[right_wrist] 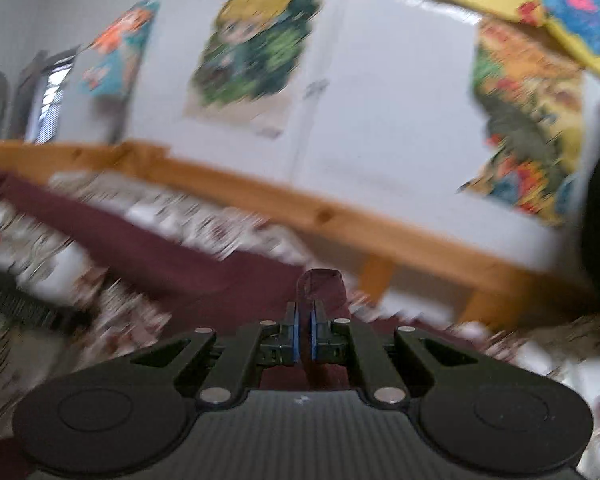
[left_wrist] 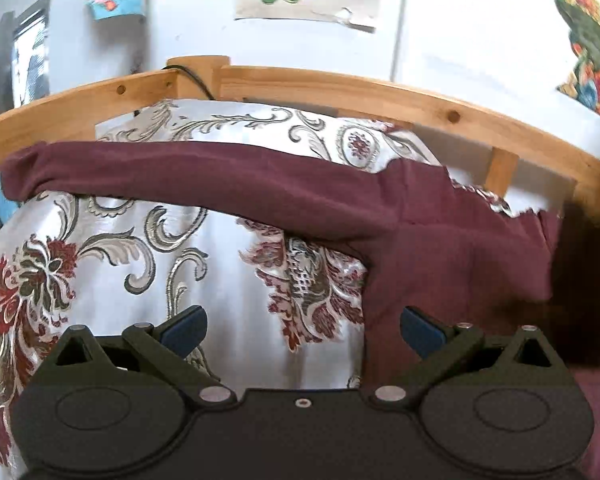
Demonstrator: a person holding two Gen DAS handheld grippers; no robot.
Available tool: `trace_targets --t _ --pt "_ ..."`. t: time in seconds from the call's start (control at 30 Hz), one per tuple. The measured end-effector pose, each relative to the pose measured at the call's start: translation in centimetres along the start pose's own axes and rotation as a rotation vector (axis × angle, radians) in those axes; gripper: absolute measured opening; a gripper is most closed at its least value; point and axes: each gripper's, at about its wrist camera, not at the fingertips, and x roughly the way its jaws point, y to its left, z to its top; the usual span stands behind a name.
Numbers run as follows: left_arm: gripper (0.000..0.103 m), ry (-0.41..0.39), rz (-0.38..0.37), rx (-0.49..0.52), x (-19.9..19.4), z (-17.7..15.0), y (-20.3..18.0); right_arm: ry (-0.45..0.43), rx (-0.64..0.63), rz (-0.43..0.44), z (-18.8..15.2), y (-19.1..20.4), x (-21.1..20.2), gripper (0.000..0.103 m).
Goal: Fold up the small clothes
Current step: 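Carry the held sleeve across the shirt body with the right tool, then open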
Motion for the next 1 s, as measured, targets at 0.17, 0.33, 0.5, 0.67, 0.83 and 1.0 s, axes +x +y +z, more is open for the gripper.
trace_targets --t 0.17,0.33,0.5,0.67,0.83,1.0 --pt "0.102 0.003 -0.016 -0.018 0.2 -0.2 0.1 0.088 -0.038 0.081 -2.5 2.8 -0.2 0.006" --pt "0.102 0.002 -0.070 -0.004 0.6 -0.7 -0.5 0.184 -0.029 0.145 -3.9 3.1 0.1 0.022" --pt "0.102 0.009 -0.199 -0.043 0.9 -1.1 -0.9 0.226 0.024 0.195 -5.1 0.8 -2.3 0.065" --pt "0.102 0.036 -0.300 -0.037 2.3 -2.2 -3.0 0.262 0.083 0.084 -6.6 -3.7 -4.0 0.082" --pt "0.102 0.130 -0.284 0.082 4.7 -4.2 -6.0 0.318 0.202 -0.128 -7.7 -10.6 -1.9 0.086" --pt "0.102 0.244 -0.241 0.105 6.7 -5.8 -6.2 0.315 0.483 -0.247 -8.5 -18.4 1.4 0.072"
